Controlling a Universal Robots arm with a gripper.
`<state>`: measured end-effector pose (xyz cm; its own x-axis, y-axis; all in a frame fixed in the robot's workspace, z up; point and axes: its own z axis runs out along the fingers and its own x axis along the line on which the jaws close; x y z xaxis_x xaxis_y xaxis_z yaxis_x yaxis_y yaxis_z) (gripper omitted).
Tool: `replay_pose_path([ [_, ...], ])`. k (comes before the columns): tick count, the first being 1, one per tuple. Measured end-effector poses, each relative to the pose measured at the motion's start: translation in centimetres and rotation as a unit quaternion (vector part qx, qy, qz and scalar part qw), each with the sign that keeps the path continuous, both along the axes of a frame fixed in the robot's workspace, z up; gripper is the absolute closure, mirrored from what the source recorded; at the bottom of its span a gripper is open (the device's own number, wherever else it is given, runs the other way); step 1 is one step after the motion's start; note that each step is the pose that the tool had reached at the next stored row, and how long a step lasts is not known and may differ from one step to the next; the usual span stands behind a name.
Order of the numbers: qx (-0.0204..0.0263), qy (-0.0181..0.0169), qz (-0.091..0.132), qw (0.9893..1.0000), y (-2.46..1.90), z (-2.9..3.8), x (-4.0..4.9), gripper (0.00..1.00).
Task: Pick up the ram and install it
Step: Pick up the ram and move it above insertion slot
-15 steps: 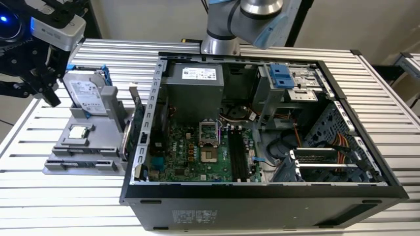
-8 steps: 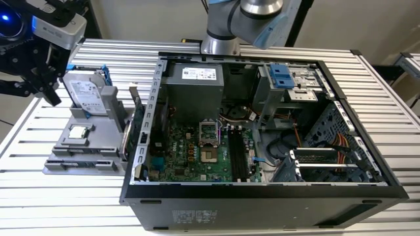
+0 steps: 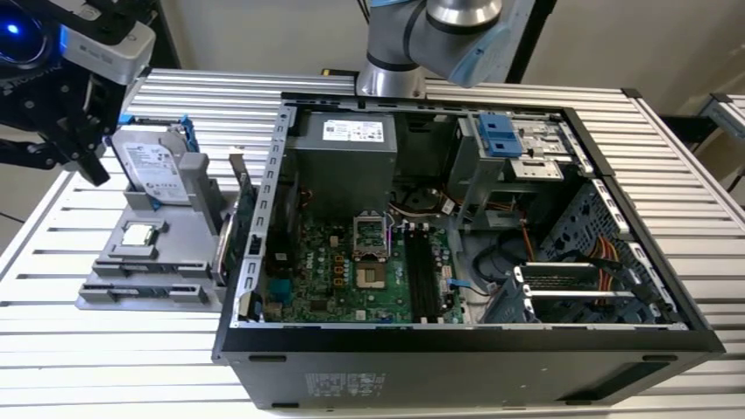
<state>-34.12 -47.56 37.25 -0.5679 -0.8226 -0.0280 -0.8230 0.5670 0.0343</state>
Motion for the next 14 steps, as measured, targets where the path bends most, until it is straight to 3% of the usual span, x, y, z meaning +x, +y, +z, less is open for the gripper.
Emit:
replay_pose_path([
  [14, 0.0, 0.0, 0.026, 0.9997, 0.22, 0.0, -0.01, 1.0],
])
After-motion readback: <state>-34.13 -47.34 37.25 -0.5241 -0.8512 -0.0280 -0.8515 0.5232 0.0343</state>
